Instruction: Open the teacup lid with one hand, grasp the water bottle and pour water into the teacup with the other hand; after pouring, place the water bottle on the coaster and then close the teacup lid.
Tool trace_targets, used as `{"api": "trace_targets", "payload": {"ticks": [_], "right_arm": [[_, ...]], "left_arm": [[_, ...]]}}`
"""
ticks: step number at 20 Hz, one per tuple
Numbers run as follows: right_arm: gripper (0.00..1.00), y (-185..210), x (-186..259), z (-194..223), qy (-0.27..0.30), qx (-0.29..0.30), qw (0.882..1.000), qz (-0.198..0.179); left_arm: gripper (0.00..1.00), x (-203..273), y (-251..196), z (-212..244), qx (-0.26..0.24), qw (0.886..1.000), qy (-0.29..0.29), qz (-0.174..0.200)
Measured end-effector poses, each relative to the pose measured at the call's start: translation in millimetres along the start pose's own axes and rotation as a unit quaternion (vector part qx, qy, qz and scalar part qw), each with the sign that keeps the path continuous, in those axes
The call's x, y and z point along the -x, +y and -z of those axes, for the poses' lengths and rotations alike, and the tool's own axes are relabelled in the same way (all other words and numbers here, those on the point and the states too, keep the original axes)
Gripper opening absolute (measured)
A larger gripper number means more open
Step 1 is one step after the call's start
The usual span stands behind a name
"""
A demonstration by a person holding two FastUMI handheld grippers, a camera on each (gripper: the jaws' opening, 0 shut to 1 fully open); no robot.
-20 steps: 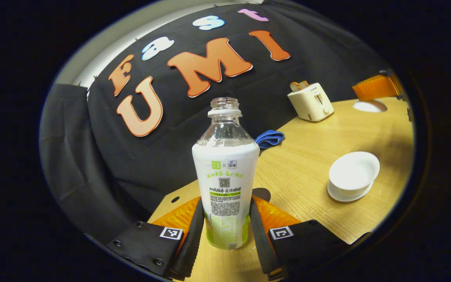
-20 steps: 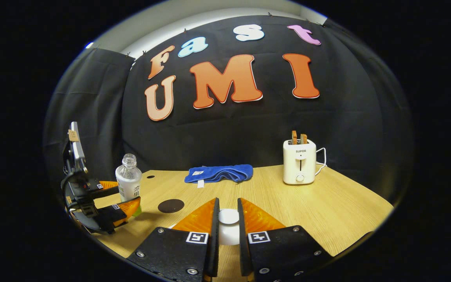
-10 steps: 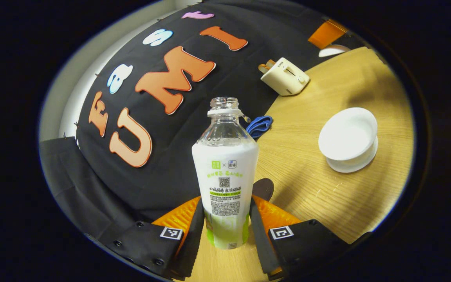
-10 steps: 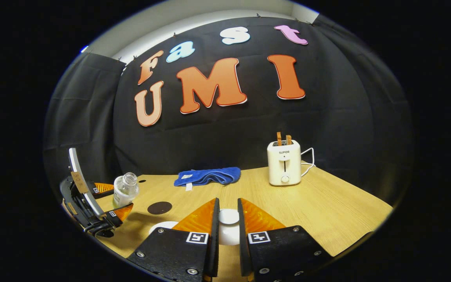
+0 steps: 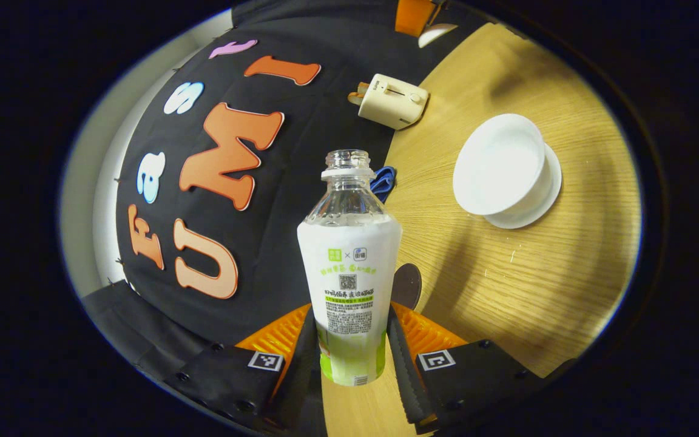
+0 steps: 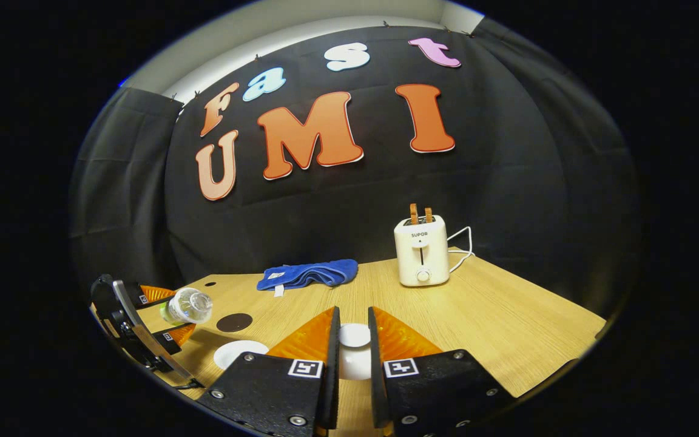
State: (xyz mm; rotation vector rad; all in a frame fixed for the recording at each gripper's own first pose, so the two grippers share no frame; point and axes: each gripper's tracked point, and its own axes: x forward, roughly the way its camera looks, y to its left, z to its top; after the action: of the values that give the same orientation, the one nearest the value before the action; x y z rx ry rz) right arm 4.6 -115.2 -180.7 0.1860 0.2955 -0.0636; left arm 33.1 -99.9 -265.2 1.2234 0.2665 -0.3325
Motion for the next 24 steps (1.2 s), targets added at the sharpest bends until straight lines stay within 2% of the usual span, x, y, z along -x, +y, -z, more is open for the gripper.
{"api": "trace_targets", "payload": {"ticks": [9,11,15,16,19,22,24], "right_arm": [[0.22,6.8,2.4,-1.0,-0.003,-0.003,1.000,-0.011],[0.23,7.9,3.4,-0.9,-0.003,-0.002,1.000,-0.012],[0.23,13.2,4.1,-2.1,-0.004,0.000,1.000,-0.019],[0.23,14.6,4.3,-1.6,-0.004,0.000,1.000,-0.021],[0.23,19.4,5.6,-3.3,-0.004,-0.007,0.999,-0.032],[0.23,18.1,5.4,-2.1,-0.005,-0.003,0.999,-0.031],[0.23,18.1,5.4,-2.2,-0.003,-0.004,0.999,-0.031]], "left_arm": [[0.63,3.5,7.0,1.3,-0.098,0.995,0.003,-0.007],[0.65,6.2,13.5,1.9,-0.120,0.993,0.001,-0.015],[0.63,7.9,23.3,1.0,-0.163,0.986,0.000,-0.026],[0.67,7.4,23.3,0.8,-0.170,0.985,0.000,-0.027],[0.63,9.6,25.8,0.9,-0.196,0.980,0.000,-0.030],[0.66,9.8,29.0,-0.2,-0.217,0.976,-0.002,-0.034],[0.63,9.6,29.7,-1.2,-0.227,0.973,-0.004,-0.036]]}}
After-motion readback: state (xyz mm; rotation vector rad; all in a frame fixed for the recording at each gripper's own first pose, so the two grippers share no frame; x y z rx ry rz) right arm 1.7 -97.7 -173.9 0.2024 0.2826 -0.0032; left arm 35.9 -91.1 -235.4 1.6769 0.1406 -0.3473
